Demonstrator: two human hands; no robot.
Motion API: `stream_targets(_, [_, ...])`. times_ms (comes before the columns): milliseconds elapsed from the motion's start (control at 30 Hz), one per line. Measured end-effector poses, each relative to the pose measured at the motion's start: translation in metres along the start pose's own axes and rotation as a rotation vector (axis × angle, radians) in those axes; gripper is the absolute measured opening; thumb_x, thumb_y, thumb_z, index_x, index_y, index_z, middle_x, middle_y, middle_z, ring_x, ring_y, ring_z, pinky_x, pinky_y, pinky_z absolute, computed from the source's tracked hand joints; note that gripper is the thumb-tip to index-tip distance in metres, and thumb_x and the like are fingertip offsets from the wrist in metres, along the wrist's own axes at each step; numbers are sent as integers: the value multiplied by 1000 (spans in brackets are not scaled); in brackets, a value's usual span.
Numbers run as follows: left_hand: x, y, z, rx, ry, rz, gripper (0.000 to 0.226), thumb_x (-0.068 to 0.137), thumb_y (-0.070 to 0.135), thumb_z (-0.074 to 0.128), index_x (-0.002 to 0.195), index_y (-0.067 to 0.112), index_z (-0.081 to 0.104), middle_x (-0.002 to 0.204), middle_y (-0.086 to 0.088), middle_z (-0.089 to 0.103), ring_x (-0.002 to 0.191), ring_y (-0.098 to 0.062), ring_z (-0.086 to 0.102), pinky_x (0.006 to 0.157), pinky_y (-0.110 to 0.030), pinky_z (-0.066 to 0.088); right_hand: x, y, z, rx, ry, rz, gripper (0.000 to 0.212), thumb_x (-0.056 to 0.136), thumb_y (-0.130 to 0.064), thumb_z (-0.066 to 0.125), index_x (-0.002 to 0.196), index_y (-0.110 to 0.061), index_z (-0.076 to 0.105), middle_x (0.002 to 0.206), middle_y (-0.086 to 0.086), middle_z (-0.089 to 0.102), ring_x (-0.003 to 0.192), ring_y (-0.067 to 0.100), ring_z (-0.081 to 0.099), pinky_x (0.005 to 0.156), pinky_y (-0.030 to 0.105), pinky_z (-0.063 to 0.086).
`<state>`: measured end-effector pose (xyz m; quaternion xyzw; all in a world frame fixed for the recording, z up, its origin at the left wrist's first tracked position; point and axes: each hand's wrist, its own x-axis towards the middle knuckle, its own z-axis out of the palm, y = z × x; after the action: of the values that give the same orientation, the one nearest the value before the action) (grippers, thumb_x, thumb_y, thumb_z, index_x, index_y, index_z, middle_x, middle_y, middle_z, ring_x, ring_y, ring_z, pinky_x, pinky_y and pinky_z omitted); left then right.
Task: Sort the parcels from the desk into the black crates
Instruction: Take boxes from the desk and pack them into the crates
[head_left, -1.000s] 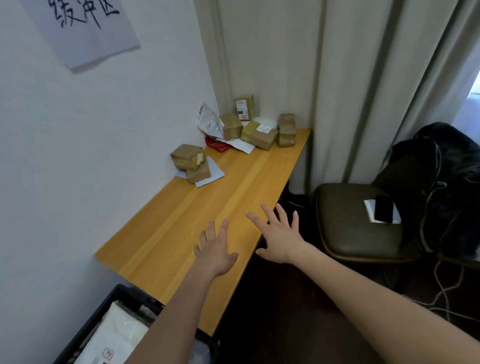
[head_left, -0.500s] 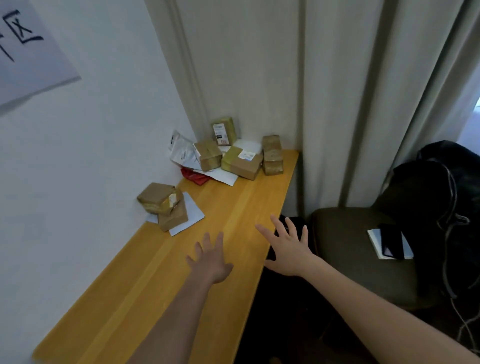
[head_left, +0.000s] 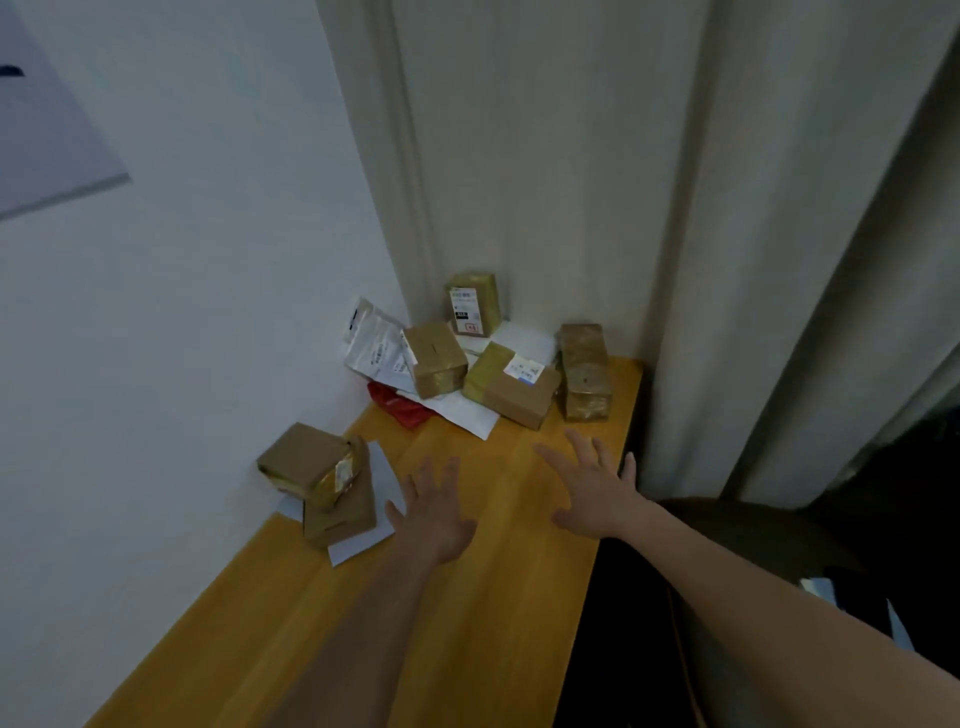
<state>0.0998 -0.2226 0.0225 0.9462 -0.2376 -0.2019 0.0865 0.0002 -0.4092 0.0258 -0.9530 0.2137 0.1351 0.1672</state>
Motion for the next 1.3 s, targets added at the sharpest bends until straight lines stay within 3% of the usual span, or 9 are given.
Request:
stream_targets(267, [83,-17,0,-23,-23,-135,86,97,37,57,156,32,-6,162,-7,-19,149,-36,-10,117,-61,11,127,6,-4,-10,-157,-59,91,92,-40,63,154,-47,-3,162,-3,-22,150,32,-15,116,63,-1])
stream_targets(500, [183,-8,-7,-98,-57,-312,86,97,35,57,156,33,-5,162,-5,-18,150,-34,-8,118,-60,11,272,21,-13,-50,-291,-125,91,93,-39,58,155,-40,-9,165,6,-5,148,40,-14,118,63,2])
stream_targets(700, [245,4,6,-135,-83,-373,83,96,37,57,156,33,-1,163,-5,-16,150,-34,-5,117,-58,12,362,46,-28,-94,-236,-99,94,90,-59,57,153,-43,-11,162,7,-23,148,42,-6,118,57,11])
stream_targets(867, [261,-8,24,-285,-139,-476,82,94,38,59,156,30,6,162,-10,-7,149,-36,1,117,-55,20,410,51,-21,13,-264,-42,100,92,-50,61,155,-33,-14,160,11,-28,149,41,-11,120,56,10])
stream_targets(933, [265,-14,28,-350,-165,-523,81,93,39,60,156,28,8,161,-13,-1,149,-36,4,118,-51,20,418,50,-16,51,-266,-23,97,93,-49,59,155,-30,-12,162,13,-17,149,41,-5,120,55,13])
stream_targets(1000, [269,-18,30,-440,-190,-571,81,94,40,60,156,26,10,160,-15,8,147,-39,14,116,-48,25,423,48,-13,110,-217,-29,90,93,-45,59,157,-27,-2,160,18,6,145,42,13,117,52,23])
stream_targets(1133, [272,-15,32,-737,-160,-643,75,96,30,60,155,15,17,157,-14,27,139,-30,37,93,-24,38,425,43,-14,291,-217,-106,67,95,-33,59,152,-14,29,152,14,36,136,32,39,109,41,39])
stream_targets(1200, [269,-10,36,-856,-177,-676,73,97,26,60,155,11,20,154,-13,34,138,-28,40,97,-24,40,419,40,-10,261,-336,-133,63,97,-37,56,151,-15,31,152,11,39,134,29,43,101,34,42])
stream_targets(1300, [265,-7,44,-1038,-210,-711,69,95,22,61,153,10,26,146,-10,46,129,-28,48,105,-37,44,403,33,3,295,-575,-123,60,99,-32,56,151,-14,32,150,9,44,132,26,48,92,27,42])
